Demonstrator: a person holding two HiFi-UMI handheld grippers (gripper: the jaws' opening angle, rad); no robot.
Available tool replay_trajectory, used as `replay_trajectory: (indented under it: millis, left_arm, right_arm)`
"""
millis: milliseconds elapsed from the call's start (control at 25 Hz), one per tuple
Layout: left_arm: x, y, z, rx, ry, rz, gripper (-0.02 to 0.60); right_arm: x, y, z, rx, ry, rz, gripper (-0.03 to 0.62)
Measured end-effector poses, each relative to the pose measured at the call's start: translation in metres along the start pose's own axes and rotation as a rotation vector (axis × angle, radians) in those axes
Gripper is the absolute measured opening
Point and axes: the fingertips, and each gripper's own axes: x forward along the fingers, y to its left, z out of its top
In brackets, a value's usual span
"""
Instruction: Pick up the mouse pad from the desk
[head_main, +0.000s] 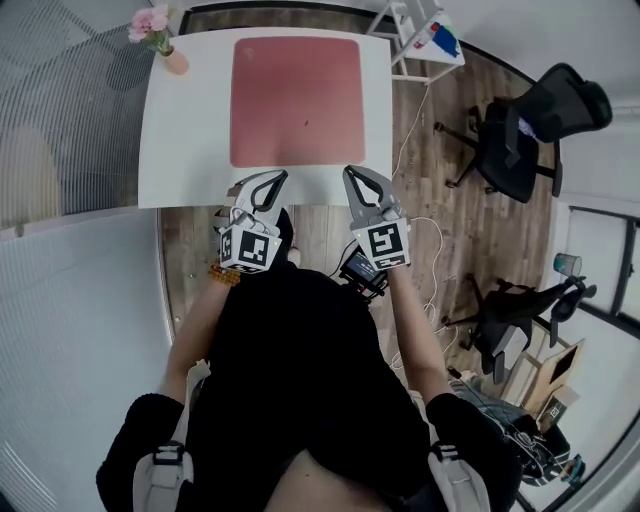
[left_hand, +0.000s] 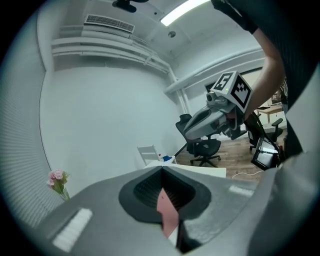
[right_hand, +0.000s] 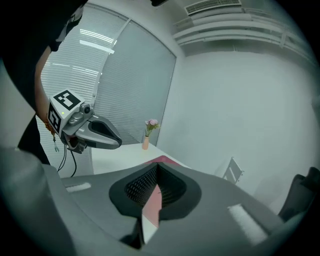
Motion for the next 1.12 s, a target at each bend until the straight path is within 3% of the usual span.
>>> replay_trajectory:
  millis: [320, 480, 920, 1120]
  left_arm:
    - [0.046, 0.027, -0.05, -0.037, 0.068, -0.089, 0.005]
    - [0.064, 0.03, -0.072, 0.011, 0.096, -0.153, 0.014]
    - [0.112, -0.023, -0.147, 0.114, 0.276, -0.425, 0.066]
    - [0.123, -0.05, -0.173, 0.158, 0.358, -0.517, 0.087]
  right_arm:
    - [0.068, -0.024, -0.019, -0.083, 0.111, 0.061, 0.023]
    - [0.097, -0.027, -0.045, -0.11, 0.203, 0.067, 0.023]
    - [0.148, 0.024, -0.135, -0.381, 0.358, 0.349, 0.044]
    - [0.155, 0.031, -0.168, -0.395, 0.422, 0.418, 0.06]
